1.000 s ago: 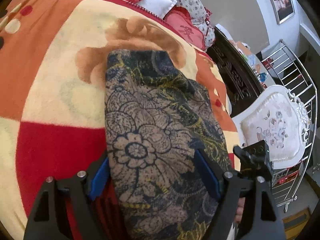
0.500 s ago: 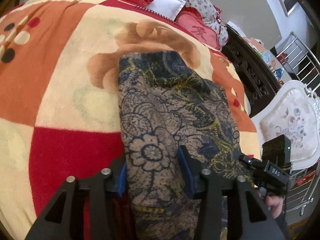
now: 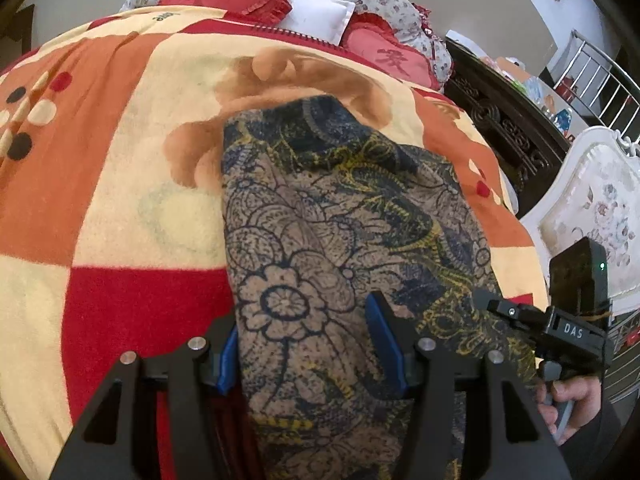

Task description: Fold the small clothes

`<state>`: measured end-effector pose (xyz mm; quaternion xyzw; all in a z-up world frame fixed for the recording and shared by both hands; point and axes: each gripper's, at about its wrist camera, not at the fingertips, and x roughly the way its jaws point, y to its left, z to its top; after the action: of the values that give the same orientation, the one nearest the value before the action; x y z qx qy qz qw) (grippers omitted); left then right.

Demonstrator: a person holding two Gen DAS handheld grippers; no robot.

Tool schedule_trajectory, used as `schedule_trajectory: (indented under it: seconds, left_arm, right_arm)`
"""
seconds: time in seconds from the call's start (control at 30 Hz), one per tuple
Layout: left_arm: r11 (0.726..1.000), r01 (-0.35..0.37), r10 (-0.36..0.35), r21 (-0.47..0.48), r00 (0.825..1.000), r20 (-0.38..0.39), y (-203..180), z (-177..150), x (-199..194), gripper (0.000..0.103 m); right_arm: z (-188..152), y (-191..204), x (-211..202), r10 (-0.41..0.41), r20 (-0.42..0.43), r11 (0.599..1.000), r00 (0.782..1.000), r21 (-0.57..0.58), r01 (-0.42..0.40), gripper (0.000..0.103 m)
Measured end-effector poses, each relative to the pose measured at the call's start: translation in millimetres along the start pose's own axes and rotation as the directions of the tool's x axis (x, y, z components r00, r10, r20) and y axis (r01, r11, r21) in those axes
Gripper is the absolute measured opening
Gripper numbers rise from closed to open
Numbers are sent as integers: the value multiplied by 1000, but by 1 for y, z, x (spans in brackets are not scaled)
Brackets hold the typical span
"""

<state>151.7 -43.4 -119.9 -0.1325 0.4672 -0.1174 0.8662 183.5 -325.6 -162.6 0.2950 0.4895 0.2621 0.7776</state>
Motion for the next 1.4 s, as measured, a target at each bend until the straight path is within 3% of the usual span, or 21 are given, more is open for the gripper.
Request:
schedule_trajectory:
  seconds: [0.1,0.17,0.23,0.33,0.5,0.6,0.7,0.8,0.87,0.93,0.97,1.0,1.07,1.13,1.23,1.33,1.4]
  left_arm:
    - [1000,4,-4,-6,1000,6,2,0,0,55]
    - [1000,6,-5,-18,1000,22,4,0,-3,32]
    - [1000,13,-13,-14,999,35,6,3,-11,22]
    - [1000,25,-25,-5,998,51,12,12,-32,21]
    - [1000,5,-4,-8,989,148,43,46,-86,20]
    - [999,-34,34,-5,983,178,67,68,-110,21]
    - [996,-84,82,3,986,143,91,82,-107,23]
    - [987,-162,162,-7,984,74,116,80,-71,33]
    - [983,-180,179,-41,984,-17,138,71,-39,39]
    - [986,-151,152,-73,988,6,148,65,-38,51]
    - [985,-150,153,-91,988,27,151,63,-43,60]
    - [983,-150,155,-108,987,38,154,62,-49,61]
    - [985,-134,142,-112,987,74,155,66,-64,60]
    - [985,-138,151,-100,980,133,154,74,-82,61]
    - [991,-109,122,-78,977,178,141,82,-98,60]
    - [997,-71,74,-20,973,217,114,70,-108,59]
    - [996,-86,80,12,966,245,97,53,-107,58]
  right_arm:
    - [1,6,3,-25,-7,1000,1000,-11,25,40]
    - [1,16,3,-86,-11,995,996,-52,85,36]
    - [3,36,3,-152,-10,984,988,-96,151,25]
    - [9,76,-6,-221,16,962,975,-159,221,21]
    - [22,147,-3,-154,73,954,985,-249,167,20]
    - [30,176,14,-87,94,955,992,-276,110,20]
    - [34,185,48,-34,72,961,997,-271,52,21]
    - [32,162,95,-15,34,983,999,-184,21,23]
    - [29,132,116,-79,7,992,997,-94,80,27]
    - [25,111,118,-39,20,999,999,10,39,37]
    - [22,104,112,3,38,997,999,73,-6,37]
    - [21,102,106,10,44,995,999,98,-14,37]
    - [19,110,90,-23,53,998,998,57,20,37]
    - [16,129,70,-75,71,995,995,-59,79,37]
    - [1,182,45,-119,125,943,985,-296,151,37]
    - [-37,238,44,-134,135,809,982,-558,187,36]
    - [-63,252,62,-173,147,733,974,-641,227,35]
